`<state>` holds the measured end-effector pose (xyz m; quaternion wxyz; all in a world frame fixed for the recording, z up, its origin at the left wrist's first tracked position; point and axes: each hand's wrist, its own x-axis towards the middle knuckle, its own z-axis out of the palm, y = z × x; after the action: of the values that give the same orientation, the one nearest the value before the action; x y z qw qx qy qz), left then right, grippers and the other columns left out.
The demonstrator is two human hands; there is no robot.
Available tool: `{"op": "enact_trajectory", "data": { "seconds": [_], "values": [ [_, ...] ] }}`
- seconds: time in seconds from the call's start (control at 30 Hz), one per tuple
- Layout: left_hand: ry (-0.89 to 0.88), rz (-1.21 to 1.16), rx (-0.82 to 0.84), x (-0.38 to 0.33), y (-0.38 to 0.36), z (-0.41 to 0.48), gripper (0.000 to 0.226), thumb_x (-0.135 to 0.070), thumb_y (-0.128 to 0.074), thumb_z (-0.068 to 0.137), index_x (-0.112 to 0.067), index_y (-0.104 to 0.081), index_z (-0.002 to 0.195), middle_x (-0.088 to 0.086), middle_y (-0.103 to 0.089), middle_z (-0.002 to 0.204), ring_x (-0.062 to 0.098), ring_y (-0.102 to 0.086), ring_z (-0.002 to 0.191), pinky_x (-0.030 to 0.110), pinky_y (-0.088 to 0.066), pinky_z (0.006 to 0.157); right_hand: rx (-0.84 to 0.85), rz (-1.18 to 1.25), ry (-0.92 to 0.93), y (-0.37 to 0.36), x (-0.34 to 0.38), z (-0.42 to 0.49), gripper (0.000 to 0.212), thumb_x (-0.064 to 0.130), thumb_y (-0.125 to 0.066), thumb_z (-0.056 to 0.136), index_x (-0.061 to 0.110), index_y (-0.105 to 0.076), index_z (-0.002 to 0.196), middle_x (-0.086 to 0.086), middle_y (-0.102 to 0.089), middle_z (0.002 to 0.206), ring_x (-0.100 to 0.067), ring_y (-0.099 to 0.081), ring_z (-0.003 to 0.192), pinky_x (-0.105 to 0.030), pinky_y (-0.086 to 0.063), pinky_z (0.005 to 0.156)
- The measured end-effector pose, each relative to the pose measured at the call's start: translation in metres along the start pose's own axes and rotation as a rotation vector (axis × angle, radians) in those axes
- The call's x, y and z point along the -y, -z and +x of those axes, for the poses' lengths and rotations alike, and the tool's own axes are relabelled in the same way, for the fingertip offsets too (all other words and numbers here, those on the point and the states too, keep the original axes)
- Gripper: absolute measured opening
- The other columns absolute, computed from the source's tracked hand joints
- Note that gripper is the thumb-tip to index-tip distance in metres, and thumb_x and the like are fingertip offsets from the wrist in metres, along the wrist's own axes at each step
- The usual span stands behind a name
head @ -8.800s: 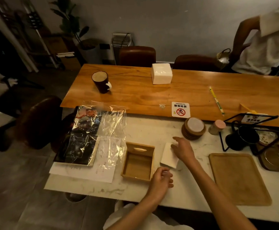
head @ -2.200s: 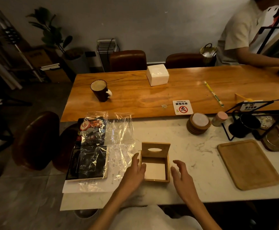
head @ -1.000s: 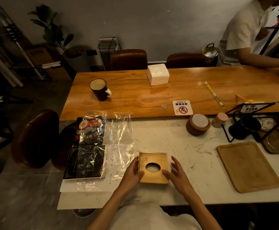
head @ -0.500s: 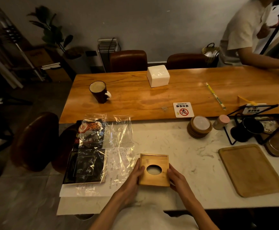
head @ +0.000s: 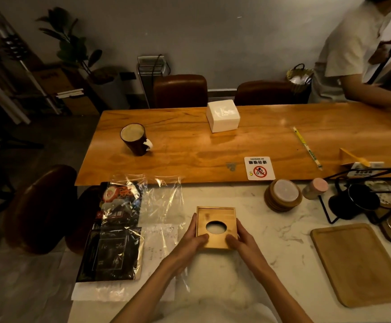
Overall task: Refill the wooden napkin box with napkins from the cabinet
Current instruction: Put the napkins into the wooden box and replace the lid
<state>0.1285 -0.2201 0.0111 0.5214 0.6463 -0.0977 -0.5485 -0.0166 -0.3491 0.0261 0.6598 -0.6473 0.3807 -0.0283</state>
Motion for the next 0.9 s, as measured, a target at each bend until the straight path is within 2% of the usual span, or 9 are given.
{"op": "enact_trajectory", "data": {
  "seconds": [0.1,0.17,0.27,0.33,0.47,0.6,0.73,0.8,0.9],
  "values": [
    [-0.021,0.121,-0.033,-0.017,0.004,0.018,0.089,0.002,-0.054,0.091,-0.036,-0.003,0.154,-0.004,-0.035,0.152,0.015,-0.044,0.13,0.03,-0.043,0.104,-0.005,-0.151,0.027,0.005,0.006,0.029,0.071,0.026,-0.063,0.087,0.032,-0.03,0.149,0.01,-0.051,0.141,-0.011,-0.052,0.127,-0.024,-0.043,0.099],
    [-0.026,0.172,-0.046,-0.03,0.005,0.03,0.092,0.007,-0.051,0.09,-0.034,0.001,0.154,-0.001,-0.027,0.157,0.014,-0.038,0.132,0.029,-0.04,0.104,-0.022,-0.207,0.013,0.009,0.01,0.048,0.074,0.016,-0.06,0.092,0.026,-0.021,0.153,0.008,-0.044,0.145,-0.018,-0.045,0.133,-0.032,-0.038,0.106],
    [-0.036,0.248,-0.069,-0.046,0.007,0.043,0.089,0.006,-0.048,0.093,-0.032,0.004,0.154,-0.001,-0.019,0.16,0.013,-0.03,0.137,0.026,-0.033,0.105,-0.024,-0.254,-0.015,0.013,0.016,0.073,0.075,0.016,-0.058,0.094,0.026,-0.015,0.155,0.0,-0.039,0.153,-0.024,-0.04,0.138,-0.041,-0.035,0.113],
    [-0.041,0.258,-0.083,-0.051,0.009,0.053,0.087,0.004,-0.048,0.095,-0.034,0.004,0.153,-0.002,-0.013,0.162,0.018,-0.023,0.144,0.03,-0.028,0.113,-0.015,-0.255,-0.015,0.015,0.018,0.088,0.075,0.017,-0.058,0.095,0.029,-0.014,0.154,0.0,-0.039,0.153,-0.025,-0.04,0.139,-0.042,-0.034,0.113],
    [-0.054,0.228,-0.098,-0.06,0.013,0.066,0.089,0.007,-0.048,0.094,-0.037,0.002,0.153,-0.002,-0.021,0.16,0.019,-0.029,0.142,0.028,-0.033,0.107,-0.014,-0.249,-0.005,0.016,0.02,0.104,0.074,0.021,-0.057,0.096,0.034,-0.012,0.154,0.002,-0.039,0.153,-0.025,-0.04,0.137,-0.041,-0.035,0.11],
    [-0.067,0.198,-0.103,-0.055,0.015,0.07,0.09,0.007,-0.05,0.093,-0.037,-0.001,0.154,-0.001,-0.025,0.159,0.019,-0.031,0.142,0.038,-0.032,0.114,-0.022,-0.23,0.008,0.016,0.011,0.107,0.074,0.026,-0.057,0.096,0.036,-0.012,0.154,0.003,-0.039,0.154,-0.024,-0.042,0.137,-0.043,-0.037,0.111],
    [-0.128,0.338,-0.157,-0.055,0.01,0.068,0.089,0.005,-0.051,0.093,-0.034,-0.001,0.154,-0.004,-0.023,0.158,0.011,-0.027,0.139,0.029,-0.031,0.108,-0.026,-0.193,0.046,0.014,0.007,0.102,0.072,0.036,-0.056,0.096,0.043,-0.01,0.152,0.008,-0.035,0.156,-0.02,-0.038,0.14,-0.044,-0.037,0.112],
    [-0.192,0.572,-0.235,-0.052,0.0,0.062,0.085,-0.002,-0.05,0.095,-0.032,0.004,0.154,-0.003,-0.005,0.163,0.016,-0.013,0.147,0.034,-0.026,0.115,-0.065,-0.252,0.122,0.012,0.007,0.096,0.07,0.046,-0.051,0.096,0.043,-0.009,0.151,0.007,-0.029,0.159,-0.018,-0.035,0.142,-0.045,-0.038,0.112],
    [-0.241,0.887,-0.314,-0.04,-0.021,0.045,0.082,-0.011,-0.045,0.098,-0.028,0.013,0.153,0.0,0.028,0.159,0.025,0.024,0.146,0.043,-0.003,0.122,-0.152,-0.561,0.151,0.004,0.001,0.076,0.072,0.048,-0.045,0.097,0.039,-0.001,0.154,-0.004,-0.009,0.164,-0.026,-0.026,0.146,-0.044,-0.04,0.11]
  ]
}}
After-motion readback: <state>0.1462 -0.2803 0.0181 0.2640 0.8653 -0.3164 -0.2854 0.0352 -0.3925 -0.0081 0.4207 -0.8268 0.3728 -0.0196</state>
